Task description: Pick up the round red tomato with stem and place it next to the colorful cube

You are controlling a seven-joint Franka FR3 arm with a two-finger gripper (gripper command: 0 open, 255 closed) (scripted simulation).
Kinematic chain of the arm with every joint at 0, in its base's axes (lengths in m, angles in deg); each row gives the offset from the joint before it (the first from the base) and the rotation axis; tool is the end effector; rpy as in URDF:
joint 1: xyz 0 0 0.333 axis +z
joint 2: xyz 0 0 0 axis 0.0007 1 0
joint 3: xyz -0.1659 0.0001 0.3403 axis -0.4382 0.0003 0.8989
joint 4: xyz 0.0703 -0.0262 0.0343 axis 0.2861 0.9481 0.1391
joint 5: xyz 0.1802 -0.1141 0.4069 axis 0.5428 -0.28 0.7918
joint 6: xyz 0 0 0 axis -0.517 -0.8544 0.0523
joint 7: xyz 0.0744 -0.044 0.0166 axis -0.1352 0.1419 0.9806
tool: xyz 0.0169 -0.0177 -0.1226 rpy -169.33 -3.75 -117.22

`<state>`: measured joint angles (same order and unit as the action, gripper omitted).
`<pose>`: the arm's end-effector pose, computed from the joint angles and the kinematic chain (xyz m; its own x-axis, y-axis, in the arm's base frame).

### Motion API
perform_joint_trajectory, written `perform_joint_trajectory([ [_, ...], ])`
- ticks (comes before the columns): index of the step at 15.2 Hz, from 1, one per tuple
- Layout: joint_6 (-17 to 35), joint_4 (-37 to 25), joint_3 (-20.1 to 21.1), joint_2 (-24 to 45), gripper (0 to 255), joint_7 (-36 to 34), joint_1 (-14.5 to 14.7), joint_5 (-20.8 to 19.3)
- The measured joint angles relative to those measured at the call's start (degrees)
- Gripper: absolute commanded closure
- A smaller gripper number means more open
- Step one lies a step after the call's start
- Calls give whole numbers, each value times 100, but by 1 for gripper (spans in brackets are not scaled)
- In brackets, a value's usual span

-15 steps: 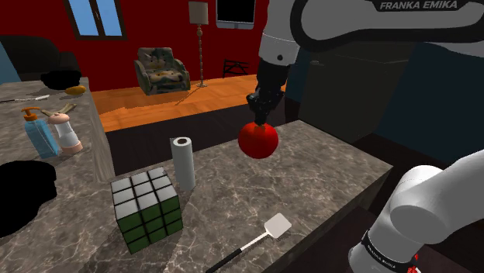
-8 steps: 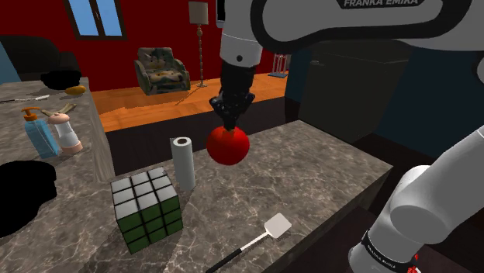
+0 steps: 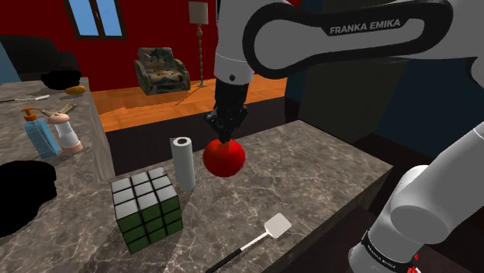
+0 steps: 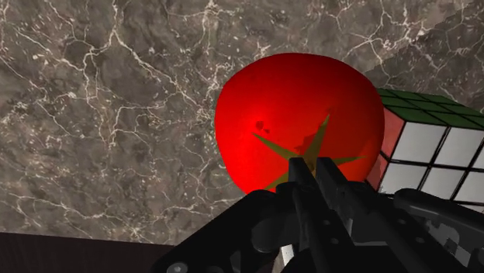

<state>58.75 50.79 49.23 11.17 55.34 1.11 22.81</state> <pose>0.4570 0.3256 0.6101 0.9903 -0.0070 0.1385 -0.0036 -0.9997 -0.0244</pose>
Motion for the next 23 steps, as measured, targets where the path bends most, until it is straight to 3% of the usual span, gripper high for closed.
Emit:
perform_joint_trajectory([
  [23, 1764, 1506, 200, 289, 255, -160, 27, -95],
])
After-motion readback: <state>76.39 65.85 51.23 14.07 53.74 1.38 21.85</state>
